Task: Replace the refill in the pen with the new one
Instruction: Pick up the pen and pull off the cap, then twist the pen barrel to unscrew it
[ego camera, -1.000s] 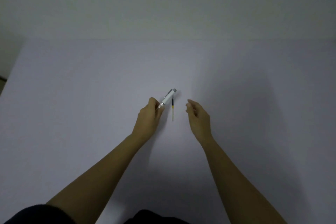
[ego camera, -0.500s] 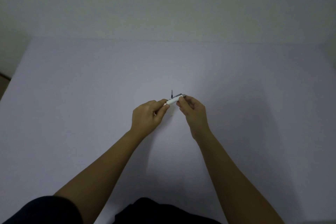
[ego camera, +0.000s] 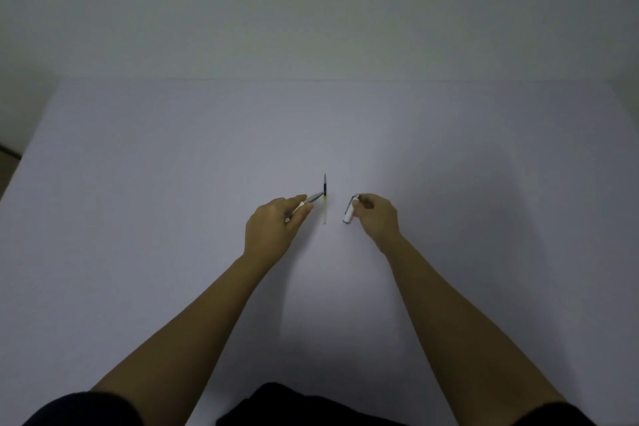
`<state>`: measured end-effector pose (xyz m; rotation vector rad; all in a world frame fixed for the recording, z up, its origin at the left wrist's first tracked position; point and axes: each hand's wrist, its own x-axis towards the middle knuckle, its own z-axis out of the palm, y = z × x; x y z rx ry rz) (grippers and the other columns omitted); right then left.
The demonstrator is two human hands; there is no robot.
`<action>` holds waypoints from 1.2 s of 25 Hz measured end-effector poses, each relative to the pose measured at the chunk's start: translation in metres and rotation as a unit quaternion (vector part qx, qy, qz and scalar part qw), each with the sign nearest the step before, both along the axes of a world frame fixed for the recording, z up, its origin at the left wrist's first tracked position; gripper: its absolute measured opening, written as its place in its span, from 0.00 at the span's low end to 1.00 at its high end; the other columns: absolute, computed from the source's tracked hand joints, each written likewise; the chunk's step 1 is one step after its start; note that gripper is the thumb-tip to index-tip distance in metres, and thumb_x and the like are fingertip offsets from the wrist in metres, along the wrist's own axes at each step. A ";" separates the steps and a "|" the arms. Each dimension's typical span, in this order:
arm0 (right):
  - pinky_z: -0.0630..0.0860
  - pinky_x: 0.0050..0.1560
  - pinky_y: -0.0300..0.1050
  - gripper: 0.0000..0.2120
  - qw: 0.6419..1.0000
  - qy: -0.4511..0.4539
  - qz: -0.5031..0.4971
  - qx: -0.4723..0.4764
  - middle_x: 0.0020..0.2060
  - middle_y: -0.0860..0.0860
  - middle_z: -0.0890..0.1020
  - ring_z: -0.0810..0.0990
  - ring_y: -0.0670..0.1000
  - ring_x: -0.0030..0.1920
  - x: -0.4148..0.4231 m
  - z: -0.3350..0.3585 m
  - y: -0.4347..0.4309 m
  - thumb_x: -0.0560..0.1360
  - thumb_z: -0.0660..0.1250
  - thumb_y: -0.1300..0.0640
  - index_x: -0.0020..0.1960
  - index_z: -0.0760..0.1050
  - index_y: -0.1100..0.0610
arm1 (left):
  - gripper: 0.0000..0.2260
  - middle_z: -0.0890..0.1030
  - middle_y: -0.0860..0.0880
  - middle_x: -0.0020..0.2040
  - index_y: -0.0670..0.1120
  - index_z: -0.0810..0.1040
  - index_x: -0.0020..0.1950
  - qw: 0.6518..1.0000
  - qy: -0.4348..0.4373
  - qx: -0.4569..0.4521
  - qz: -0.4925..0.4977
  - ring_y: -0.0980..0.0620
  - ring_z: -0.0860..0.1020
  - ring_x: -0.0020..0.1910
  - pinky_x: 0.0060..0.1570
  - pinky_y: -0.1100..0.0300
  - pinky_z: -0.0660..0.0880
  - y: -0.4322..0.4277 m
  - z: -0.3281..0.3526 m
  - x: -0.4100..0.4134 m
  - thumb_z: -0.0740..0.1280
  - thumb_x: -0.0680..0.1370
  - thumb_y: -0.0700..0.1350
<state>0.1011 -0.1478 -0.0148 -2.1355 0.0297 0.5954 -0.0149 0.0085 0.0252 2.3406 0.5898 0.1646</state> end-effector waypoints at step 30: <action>0.67 0.54 0.35 0.13 0.931 -0.251 0.265 0.000 0.54 0.57 0.80 0.77 0.52 0.56 0.008 0.104 0.015 0.79 0.58 0.59 0.59 0.77 0.60 | 0.08 0.77 0.47 0.31 0.41 0.78 0.45 0.992 -0.031 0.028 -0.116 0.51 0.72 0.28 0.31 0.59 0.67 0.022 0.059 0.000 0.62 0.77 0.44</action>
